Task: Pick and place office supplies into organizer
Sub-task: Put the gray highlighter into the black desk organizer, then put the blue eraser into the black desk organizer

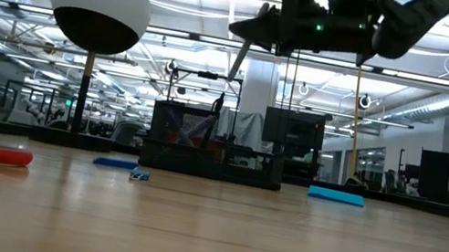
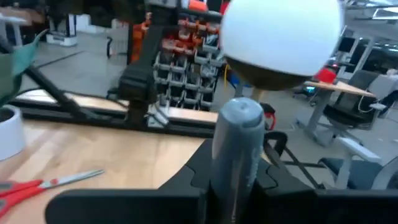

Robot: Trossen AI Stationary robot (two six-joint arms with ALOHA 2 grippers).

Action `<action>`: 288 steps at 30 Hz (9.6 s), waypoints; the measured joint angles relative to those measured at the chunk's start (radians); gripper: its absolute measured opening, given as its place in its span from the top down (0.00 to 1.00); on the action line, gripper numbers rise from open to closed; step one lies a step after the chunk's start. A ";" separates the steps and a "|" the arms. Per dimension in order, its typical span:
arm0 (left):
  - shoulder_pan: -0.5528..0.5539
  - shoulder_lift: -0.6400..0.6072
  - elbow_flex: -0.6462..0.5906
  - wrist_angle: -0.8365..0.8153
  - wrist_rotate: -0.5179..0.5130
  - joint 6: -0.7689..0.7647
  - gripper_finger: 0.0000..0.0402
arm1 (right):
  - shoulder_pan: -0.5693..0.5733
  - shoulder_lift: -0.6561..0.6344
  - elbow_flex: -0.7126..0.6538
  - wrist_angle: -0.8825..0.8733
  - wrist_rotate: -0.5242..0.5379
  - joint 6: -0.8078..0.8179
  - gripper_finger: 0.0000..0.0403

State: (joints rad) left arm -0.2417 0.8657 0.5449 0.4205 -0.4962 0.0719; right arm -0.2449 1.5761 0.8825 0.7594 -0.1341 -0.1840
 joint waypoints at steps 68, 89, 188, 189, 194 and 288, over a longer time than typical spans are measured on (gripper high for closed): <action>0.398 0.002 0.002 0.074 0.367 -0.077 0.73 | -0.142 0.338 0.174 -0.032 -0.232 0.093 0.72; 0.399 0.002 0.043 -0.059 0.497 -0.085 0.73 | -0.110 0.007 0.174 -0.449 -0.233 -0.023 0.65; 0.233 0.412 0.516 -1.111 0.336 -0.177 0.73 | -0.160 -0.364 0.173 -0.786 0.969 -0.274 0.79; 0.233 0.418 0.515 -1.122 0.337 -0.186 0.73 | -0.160 -0.364 0.173 -0.786 0.969 -0.274 0.79; 0.233 0.474 0.514 -1.149 0.345 -0.214 0.73 | -0.138 -0.364 0.173 -0.779 0.968 -0.274 0.79; 0.236 0.973 0.547 -1.148 0.545 -0.440 0.32 | -0.127 -0.364 0.173 -0.779 0.967 -0.274 0.79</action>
State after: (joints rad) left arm -0.0057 1.8391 1.0924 -0.7274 0.0485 -0.3684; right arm -0.3714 1.2125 1.0557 -0.0196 0.8330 -0.4576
